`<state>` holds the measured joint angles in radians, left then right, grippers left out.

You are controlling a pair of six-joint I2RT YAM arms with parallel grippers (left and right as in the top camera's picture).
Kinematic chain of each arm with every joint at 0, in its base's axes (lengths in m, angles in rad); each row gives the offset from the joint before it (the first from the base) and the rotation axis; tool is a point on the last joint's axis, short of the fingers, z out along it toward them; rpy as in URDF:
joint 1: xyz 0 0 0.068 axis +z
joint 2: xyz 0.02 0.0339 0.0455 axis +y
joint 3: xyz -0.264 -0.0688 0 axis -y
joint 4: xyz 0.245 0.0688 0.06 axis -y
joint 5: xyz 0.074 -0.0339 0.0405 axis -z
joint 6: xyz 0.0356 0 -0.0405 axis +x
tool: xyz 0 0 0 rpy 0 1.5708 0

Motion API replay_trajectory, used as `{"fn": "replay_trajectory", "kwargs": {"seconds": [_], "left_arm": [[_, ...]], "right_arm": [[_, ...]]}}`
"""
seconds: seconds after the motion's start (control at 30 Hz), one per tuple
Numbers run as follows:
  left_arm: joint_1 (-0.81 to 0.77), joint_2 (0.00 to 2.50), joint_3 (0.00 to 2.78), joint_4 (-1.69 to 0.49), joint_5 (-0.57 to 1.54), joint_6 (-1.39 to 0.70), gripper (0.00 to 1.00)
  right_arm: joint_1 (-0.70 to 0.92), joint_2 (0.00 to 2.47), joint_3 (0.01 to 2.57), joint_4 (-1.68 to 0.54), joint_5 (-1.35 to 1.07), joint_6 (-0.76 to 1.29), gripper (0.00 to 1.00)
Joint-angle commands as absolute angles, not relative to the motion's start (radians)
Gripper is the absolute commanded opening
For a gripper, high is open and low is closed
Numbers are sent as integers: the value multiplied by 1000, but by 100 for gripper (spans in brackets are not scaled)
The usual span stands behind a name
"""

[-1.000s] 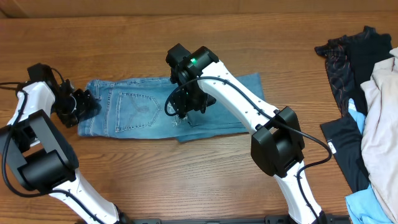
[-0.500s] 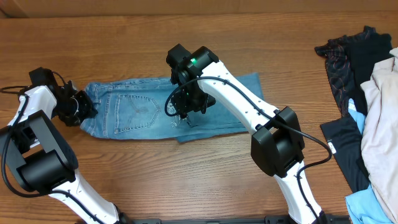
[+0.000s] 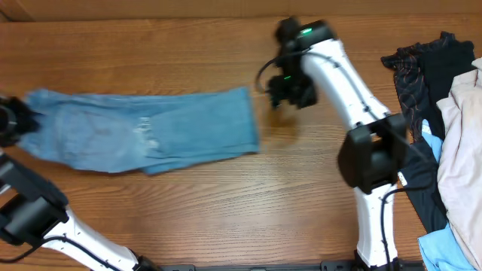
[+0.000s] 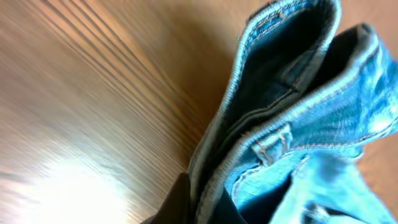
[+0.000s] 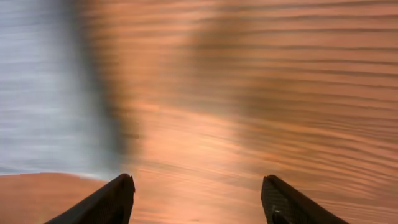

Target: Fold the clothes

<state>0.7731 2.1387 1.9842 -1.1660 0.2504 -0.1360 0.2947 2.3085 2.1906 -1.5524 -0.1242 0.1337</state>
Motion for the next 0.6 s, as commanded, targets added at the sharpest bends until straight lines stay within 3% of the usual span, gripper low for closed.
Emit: {"fn": "replay_trajectory", "kwargs": {"seconds": [0.0, 0.23, 0.33, 0.47, 0.57], "left_arm": [[773, 2126, 2137, -1240, 328, -162, 4], [632, 2126, 2275, -1422, 739, -154, 4], [580, 2126, 2283, -1407, 820, -155, 4], [529, 2126, 2283, -1393, 855, -174, 4], [502, 2126, 2283, -1387, 892, -173, 4]], "right_arm": [[248, 2273, 2214, -1551, -121, 127, 69], [241, 2286, 2184, -1544, -129, 80, 68], [267, 2302, 2139, -1512, -135, 78, 68], [319, 2308, 2031, -1398, -199, 74, 57], [369, 2308, 1963, -1315, -212, 75, 55]]}}
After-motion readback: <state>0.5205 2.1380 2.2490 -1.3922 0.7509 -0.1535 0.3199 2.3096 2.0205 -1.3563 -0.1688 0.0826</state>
